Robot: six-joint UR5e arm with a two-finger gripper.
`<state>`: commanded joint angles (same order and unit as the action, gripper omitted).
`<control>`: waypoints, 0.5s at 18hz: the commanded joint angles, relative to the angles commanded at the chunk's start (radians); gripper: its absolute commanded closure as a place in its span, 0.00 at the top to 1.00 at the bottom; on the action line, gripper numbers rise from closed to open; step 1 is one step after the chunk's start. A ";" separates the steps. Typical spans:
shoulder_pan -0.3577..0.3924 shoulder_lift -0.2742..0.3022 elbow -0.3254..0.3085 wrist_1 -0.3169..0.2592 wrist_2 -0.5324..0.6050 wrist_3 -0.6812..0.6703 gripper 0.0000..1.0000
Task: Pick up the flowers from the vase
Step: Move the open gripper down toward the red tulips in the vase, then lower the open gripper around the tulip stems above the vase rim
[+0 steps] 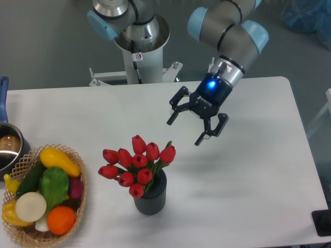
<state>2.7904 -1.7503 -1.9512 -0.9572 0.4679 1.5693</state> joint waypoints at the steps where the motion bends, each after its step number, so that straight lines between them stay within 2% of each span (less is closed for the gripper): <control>1: -0.003 -0.002 0.000 0.000 0.000 0.002 1.00; 6: -0.026 -0.014 0.002 0.002 0.000 0.008 1.00; 9: -0.046 -0.043 0.028 0.002 -0.008 0.011 1.00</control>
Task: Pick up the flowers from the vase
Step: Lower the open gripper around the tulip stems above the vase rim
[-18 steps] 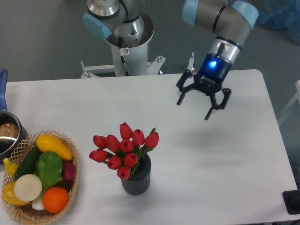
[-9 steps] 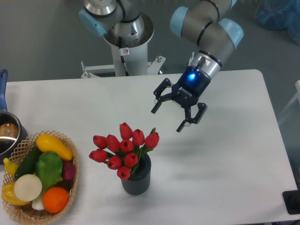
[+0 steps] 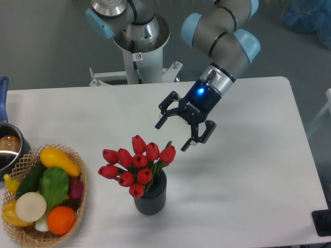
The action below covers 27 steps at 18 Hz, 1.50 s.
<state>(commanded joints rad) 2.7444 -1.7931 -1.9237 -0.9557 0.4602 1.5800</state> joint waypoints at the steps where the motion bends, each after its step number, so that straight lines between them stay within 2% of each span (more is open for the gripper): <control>1: -0.005 -0.003 0.002 0.002 0.000 0.000 1.00; 4: -0.023 -0.025 0.005 0.028 -0.015 0.000 1.00; 10: -0.048 -0.046 0.008 0.035 -0.040 -0.005 1.00; 14: -0.060 -0.071 0.008 0.080 -0.045 -0.006 1.00; 22: -0.063 -0.084 0.020 0.087 -0.069 -0.009 1.00; 27: -0.080 -0.126 0.058 0.089 -0.069 -0.009 1.00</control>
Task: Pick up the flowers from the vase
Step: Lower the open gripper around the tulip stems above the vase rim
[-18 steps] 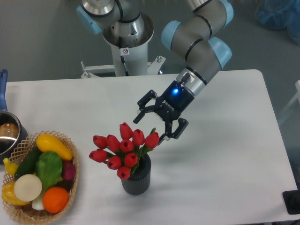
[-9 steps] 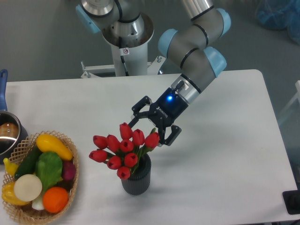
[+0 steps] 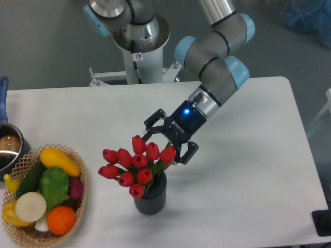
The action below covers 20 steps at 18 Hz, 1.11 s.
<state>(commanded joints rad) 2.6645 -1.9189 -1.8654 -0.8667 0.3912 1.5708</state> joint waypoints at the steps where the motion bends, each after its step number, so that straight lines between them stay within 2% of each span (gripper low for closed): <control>1: 0.000 -0.003 0.006 0.000 0.000 0.000 1.00; 20: -0.032 -0.037 0.017 0.018 -0.018 -0.009 1.00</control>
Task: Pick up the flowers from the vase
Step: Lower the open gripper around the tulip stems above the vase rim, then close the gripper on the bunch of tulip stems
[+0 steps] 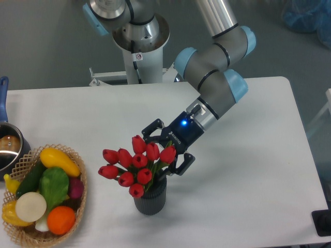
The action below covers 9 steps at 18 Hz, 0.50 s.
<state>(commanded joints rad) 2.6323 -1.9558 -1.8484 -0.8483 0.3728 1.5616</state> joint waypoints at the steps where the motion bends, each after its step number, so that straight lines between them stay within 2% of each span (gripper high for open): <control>1: -0.002 0.000 0.000 0.000 0.000 -0.009 1.00; 9: -0.023 -0.002 0.034 0.000 -0.002 -0.060 1.00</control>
<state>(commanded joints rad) 2.6094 -1.9573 -1.8147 -0.8483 0.3712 1.5019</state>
